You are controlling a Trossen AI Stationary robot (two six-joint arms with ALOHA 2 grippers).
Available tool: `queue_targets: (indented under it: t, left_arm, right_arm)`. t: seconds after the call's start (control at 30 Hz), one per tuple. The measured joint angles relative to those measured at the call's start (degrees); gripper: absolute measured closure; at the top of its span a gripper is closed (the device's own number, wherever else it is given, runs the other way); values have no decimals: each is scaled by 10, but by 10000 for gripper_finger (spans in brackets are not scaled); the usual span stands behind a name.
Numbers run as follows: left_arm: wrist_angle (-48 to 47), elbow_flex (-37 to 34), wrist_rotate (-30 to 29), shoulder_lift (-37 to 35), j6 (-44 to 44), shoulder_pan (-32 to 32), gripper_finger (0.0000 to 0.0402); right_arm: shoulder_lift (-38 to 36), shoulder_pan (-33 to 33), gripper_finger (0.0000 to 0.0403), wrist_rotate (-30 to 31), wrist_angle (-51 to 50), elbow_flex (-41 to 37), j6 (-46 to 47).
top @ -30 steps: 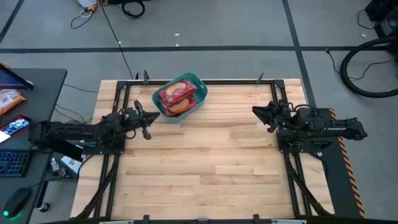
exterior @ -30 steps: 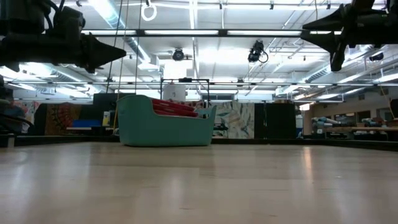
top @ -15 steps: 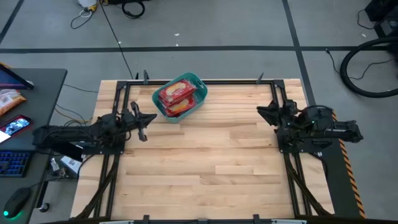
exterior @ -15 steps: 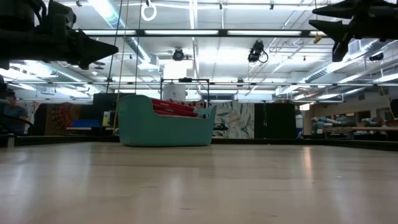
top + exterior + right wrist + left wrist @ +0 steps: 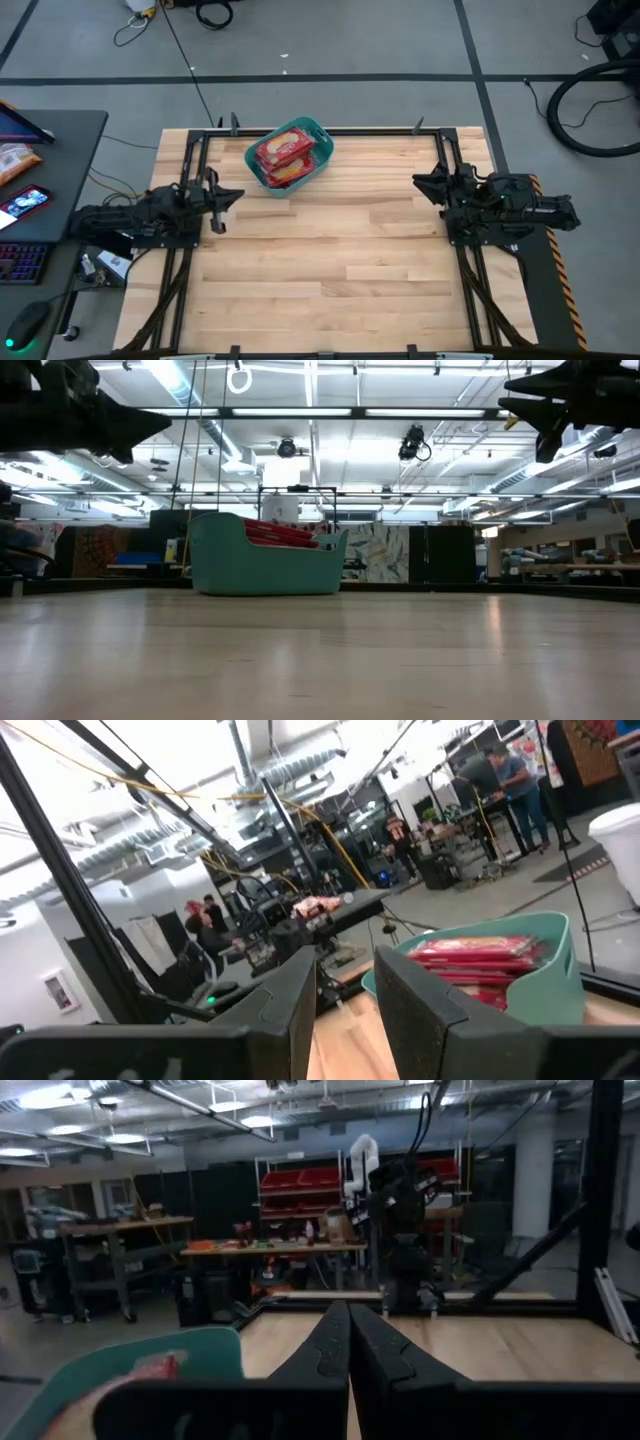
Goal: Sort popcorn bags into baskets
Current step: Return to Home Position
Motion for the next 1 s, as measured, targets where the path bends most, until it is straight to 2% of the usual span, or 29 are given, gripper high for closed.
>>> queue_targets:
  t: [0.27, 0.53, 1.0]
  left_arm:
    - [0, 0, 31, 3, -7, -14, 395]
    - [-40, 0, 33, 4, -118, -21, 369]
    - [-37, 0, 33, 4, -113, -21, 370]
  right_arm:
    - [2, 0, 291, 5, 131, -85, -4]
    - [7, 0, 291, 2, 97, -86, -17]
    - [7, 0, 291, 2, 98, -86, -19]
